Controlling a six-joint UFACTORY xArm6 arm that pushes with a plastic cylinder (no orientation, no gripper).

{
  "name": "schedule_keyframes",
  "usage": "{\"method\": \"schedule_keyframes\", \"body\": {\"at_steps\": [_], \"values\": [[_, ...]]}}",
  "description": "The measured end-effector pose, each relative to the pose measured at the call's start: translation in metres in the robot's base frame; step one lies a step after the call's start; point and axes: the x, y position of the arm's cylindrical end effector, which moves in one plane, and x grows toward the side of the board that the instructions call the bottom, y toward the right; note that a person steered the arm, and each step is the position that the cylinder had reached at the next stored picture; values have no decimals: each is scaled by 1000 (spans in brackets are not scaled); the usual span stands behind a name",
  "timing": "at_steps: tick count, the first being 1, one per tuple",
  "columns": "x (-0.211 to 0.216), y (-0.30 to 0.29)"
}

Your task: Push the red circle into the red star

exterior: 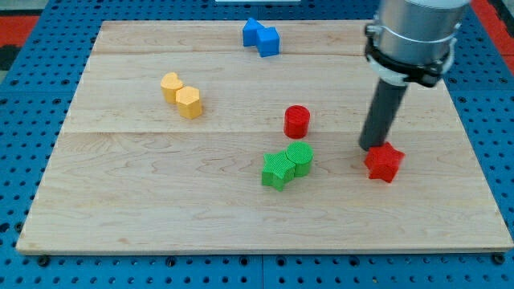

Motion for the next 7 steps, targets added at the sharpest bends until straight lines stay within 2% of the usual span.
{"method": "schedule_keyframes", "body": {"at_steps": [1,2,3,4,5,6,7], "values": [[4,9],[-63,18],[-82,-60],[-82,-156],[-71,-172],[-68,-38],[-48,3]]}}
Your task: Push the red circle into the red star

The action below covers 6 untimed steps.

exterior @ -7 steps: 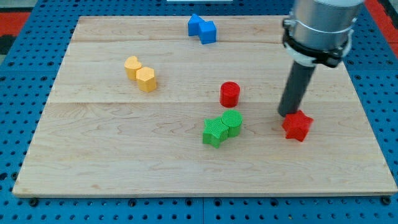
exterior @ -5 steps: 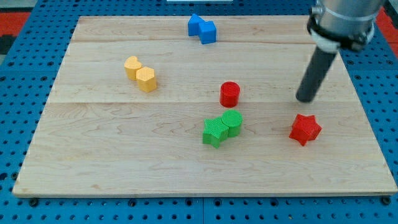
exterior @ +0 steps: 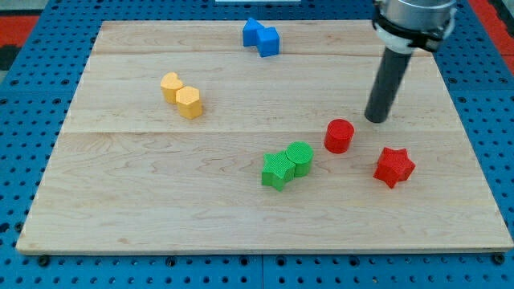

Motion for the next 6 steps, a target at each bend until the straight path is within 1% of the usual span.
{"method": "schedule_keyframes", "body": {"at_steps": [1,2,3,4,5,6], "values": [[-64,-10],[-27,-69],[-10,-114],[-8,-77],[3,15],[-22,34]]}}
